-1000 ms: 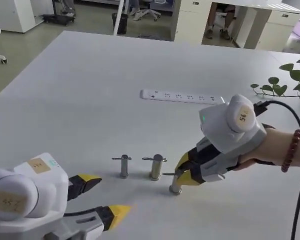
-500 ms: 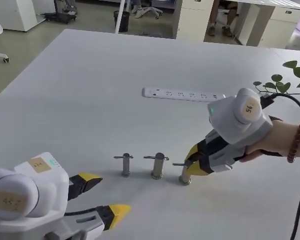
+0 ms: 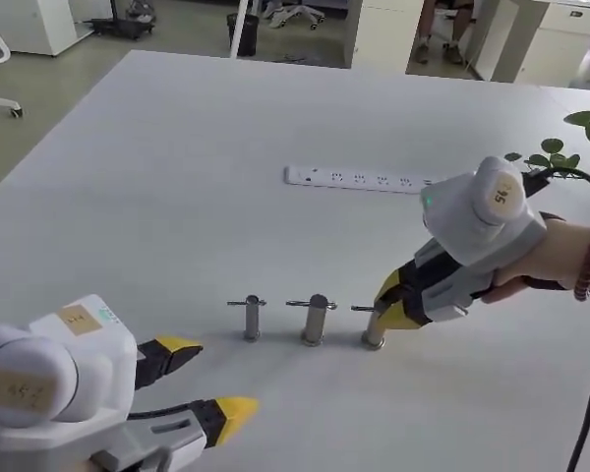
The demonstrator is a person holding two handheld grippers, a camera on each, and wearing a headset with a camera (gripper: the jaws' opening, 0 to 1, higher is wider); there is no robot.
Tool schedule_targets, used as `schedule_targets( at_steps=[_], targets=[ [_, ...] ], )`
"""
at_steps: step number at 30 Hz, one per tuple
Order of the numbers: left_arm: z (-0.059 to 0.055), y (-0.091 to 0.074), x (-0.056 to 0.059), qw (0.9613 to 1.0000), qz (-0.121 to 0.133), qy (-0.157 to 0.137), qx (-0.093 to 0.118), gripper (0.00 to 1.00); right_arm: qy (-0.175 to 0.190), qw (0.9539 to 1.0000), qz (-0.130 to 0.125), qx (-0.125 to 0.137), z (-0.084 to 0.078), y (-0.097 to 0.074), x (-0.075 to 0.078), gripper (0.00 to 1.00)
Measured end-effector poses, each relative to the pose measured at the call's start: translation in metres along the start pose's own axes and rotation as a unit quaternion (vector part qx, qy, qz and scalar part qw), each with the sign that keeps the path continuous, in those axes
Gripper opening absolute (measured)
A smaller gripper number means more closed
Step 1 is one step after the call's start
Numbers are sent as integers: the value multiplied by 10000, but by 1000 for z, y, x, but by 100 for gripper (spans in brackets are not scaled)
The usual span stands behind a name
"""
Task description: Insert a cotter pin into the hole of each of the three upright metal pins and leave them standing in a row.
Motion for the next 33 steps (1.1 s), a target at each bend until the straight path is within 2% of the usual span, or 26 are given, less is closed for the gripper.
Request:
schedule_targets(
  at_steps=[5, 15, 20, 22, 26, 27, 31, 33],
  targets=[
    [-1, 0, 0, 10000, -8, 4, -33, 46, 38, 10000, 12, 60, -4, 0, 3, 9],
    [-1, -1, -1, 10000, 12, -11, -29, 46, 30, 10000, 70, 23, -3, 1, 1, 9],
    [0, -2, -2, 10000, 61, 15, -54, 46, -81, 9999, -18, -150, -9, 5, -2, 11],
    [1, -3, -3, 10000, 68, 18, -52, 46, -4, 10000, -40, -86, -9, 5, -2, 17],
    [3, -4, -5, 9999, 103, 24, -53, 46, 151, 9998, -128, -33, -9, 2, -1, 18],
    [4, -5, -7, 9999, 114, 8, -37, 46, 373, 9990, -227, 65, -8, 0, 1, 20],
    [8, -8, -10, 9999, 148, -47, 50, 46, 811, 9954, -394, 323, -5, -7, 2, 20],
    [11, -9, -10, 9998, 189, -40, 70, 46, 999, 9928, -556, 351, -6, -11, 3, 23]
  ],
)
Point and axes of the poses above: the centre of the closed fingertips' face, and the gripper's own axes: y roughly forward along the fingers, x roughly to its right, z roughly out of its top, the point moved 6 cm from there along -y, roughly backward along the fingers, and after that the axes turned 9 degrees about -z, right-handed, at the moved point
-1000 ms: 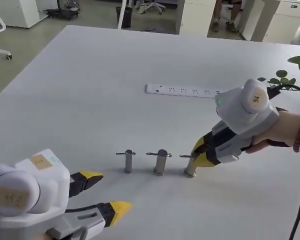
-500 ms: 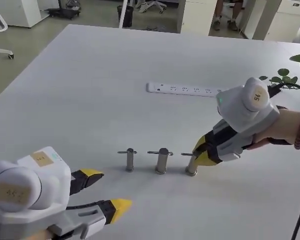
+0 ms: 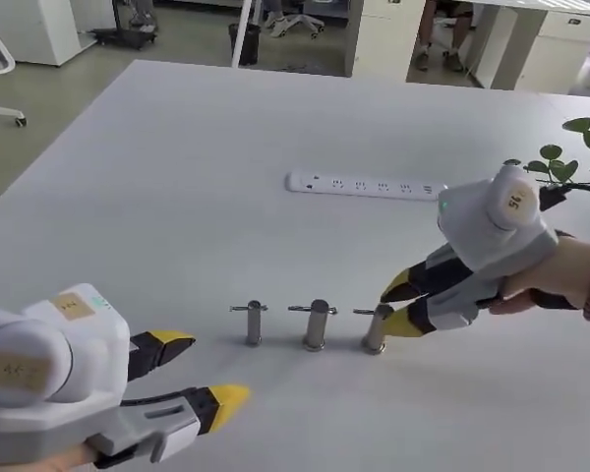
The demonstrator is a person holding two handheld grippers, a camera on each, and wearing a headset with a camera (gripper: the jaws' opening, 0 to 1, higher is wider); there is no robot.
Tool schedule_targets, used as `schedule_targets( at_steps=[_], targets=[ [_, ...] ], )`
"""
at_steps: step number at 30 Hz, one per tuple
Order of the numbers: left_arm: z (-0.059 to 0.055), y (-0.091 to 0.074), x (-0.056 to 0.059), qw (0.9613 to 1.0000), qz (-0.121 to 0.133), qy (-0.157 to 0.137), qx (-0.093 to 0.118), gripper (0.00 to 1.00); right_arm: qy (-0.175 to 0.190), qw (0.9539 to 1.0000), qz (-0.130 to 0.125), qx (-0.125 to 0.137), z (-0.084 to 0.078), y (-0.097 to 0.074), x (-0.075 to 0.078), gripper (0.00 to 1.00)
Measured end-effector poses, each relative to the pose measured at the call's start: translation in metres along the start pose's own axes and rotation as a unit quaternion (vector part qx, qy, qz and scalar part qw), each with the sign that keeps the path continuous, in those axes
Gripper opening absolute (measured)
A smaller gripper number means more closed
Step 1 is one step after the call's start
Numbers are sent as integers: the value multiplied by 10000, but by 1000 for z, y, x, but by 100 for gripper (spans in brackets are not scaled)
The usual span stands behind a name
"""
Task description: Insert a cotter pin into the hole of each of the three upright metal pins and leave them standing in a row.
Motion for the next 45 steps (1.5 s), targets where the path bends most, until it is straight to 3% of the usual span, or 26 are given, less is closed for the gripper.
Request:
schedule_targets(
  at_steps=[6, 12, 16, 18, 20, 25, 31, 34, 37, 39, 41, 42, 44, 45],
  targets=[
    [6, -2, -3, 10000, 69, 5, -17, 46, 547, 9981, -228, 170, -3, -10, -9, 31],
    [17, -6, -2, 10000, 96, 5, 0, 47, 1075, 9923, -521, 319, 2, -26, -24, 42],
    [20, -6, -1, 9999, 99, -57, -30, 50, 1603, 9829, -780, 461, 7, -34, -31, 51],
    [21, -6, -1, 9999, 82, -83, -53, 54, 1695, 9804, -915, 404, 6, -37, -34, 56],
    [20, -4, -3, 9997, 142, -194, -41, 56, 1760, 9756, -1182, 579, 7, -39, -33, 60],
    [27, -2, -5, 9989, 212, -408, 102, 62, 2402, 9601, -1199, 783, 6, -36, -41, 68],
    [29, 2, -6, 9985, 283, -463, 107, 71, 2337, 9601, -1249, 889, 4, -30, -54, 75],
    [27, 3, -9, 9981, 480, -389, -36, 78, 2507, 9539, -1327, 975, 2, -32, -60, 79],
    [25, 2, -10, 9980, 528, -332, -92, 81, 2692, 9449, -1509, 1093, 1, -35, -64, 82],
    [25, 2, -11, 9978, 541, -369, -91, 83, 2691, 9424, -1639, 1122, 0, -35, -67, 84],
    [25, 2, -11, 9974, 591, -417, -50, 87, 2584, 9401, -1846, 1242, 4, -37, -68, 84],
    [26, 3, -10, 9971, 611, -459, -11, 89, 2600, 9404, -1813, 1232, 4, -37, -72, 85],
    [30, 4, -7, 9959, 498, -695, 296, 93, 2796, 9361, -1720, 1263, 5, -36, -73, 86],
    [31, 3, -6, 9957, 492, -712, 320, 94, 2907, 9335, -1653, 1291, 6, -35, -75, 88]
  ],
)
Point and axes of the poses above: the centre of the closed fingertips' face, and the gripper's own axes: y roughly forward along the fingers, x roughly to its right, z roughly out of its top, the point moved 6 cm from there along -y, roughly backward along the fingers, and after that the axes turned 9 degrees about -z, right-handed, at the moved point
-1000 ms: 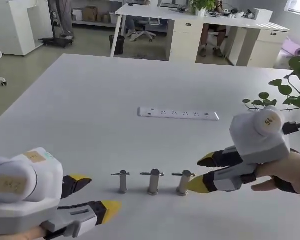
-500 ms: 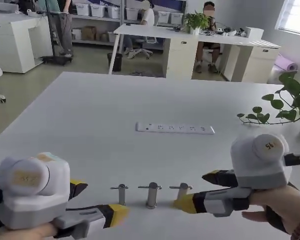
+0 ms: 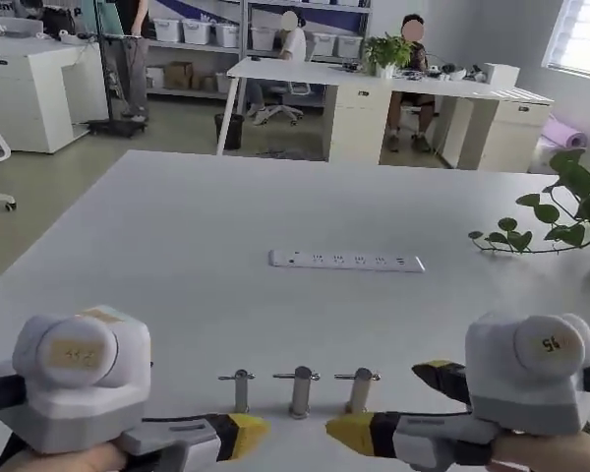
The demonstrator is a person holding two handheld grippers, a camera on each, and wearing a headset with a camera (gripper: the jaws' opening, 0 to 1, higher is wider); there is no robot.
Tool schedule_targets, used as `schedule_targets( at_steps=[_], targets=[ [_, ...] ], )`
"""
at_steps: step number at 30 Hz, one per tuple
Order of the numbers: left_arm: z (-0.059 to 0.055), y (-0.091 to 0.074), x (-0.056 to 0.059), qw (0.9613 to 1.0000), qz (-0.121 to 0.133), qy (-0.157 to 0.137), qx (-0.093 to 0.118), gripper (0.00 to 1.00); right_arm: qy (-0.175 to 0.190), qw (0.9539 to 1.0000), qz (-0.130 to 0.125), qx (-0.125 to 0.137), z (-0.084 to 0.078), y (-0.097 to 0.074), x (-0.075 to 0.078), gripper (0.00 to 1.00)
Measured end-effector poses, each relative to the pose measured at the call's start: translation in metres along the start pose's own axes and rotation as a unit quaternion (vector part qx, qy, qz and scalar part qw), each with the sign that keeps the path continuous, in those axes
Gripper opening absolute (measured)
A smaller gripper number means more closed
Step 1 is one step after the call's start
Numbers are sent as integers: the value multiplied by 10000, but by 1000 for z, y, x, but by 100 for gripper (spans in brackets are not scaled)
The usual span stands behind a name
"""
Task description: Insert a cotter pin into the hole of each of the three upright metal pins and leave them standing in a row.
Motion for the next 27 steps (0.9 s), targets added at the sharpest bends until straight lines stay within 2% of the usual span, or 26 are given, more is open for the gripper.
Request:
schedule_targets(
  at_steps=[2, 4, 6, 12, 16, 19, 23, 27],
  targets=[
    [0, -2, 1, 10000, -32, -11, 24, 97, 118, 9999, -15, 69, 1, 0, -1, 92],
    [2, -5, 5, 10000, -33, -30, 73, 98, 219, 9995, -94, 223, 3, -3, 0, 91],
    [1, -6, 4, 9999, 84, 74, -13, 99, 240, 9994, -114, 231, 3, -4, -1, 92],
    [-3, -9, 4, 9999, 137, 8, -61, 99, -159, 9993, -340, -67, -7, -5, 1, 93],
    [-4, -11, 4, 9998, 212, -7, -42, 99, -19, 9994, -337, -19, -9, -6, 1, 93],
    [-6, -12, 5, 9997, 224, 24, -119, 97, 49, 9990, -444, -96, -13, -8, 4, 91],
    [-6, -13, 7, 9997, 207, 59, -108, 96, -18, 9990, -412, -158, -14, -9, 3, 90],
    [-7, -13, 8, 9996, 197, 75, -167, 95, 41, 9986, -483, -216, -17, -10, 6, 89]
  ],
)
Point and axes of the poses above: the centre of the closed fingertips' face, and the gripper's own axes: y roughly forward along the fingers, x roughly to its right, z roughly out of its top, the point moved 6 cm from there along -y, roughly backward along the fingers, and after that the axes turned 9 degrees about -z, right-handed, at the moved point
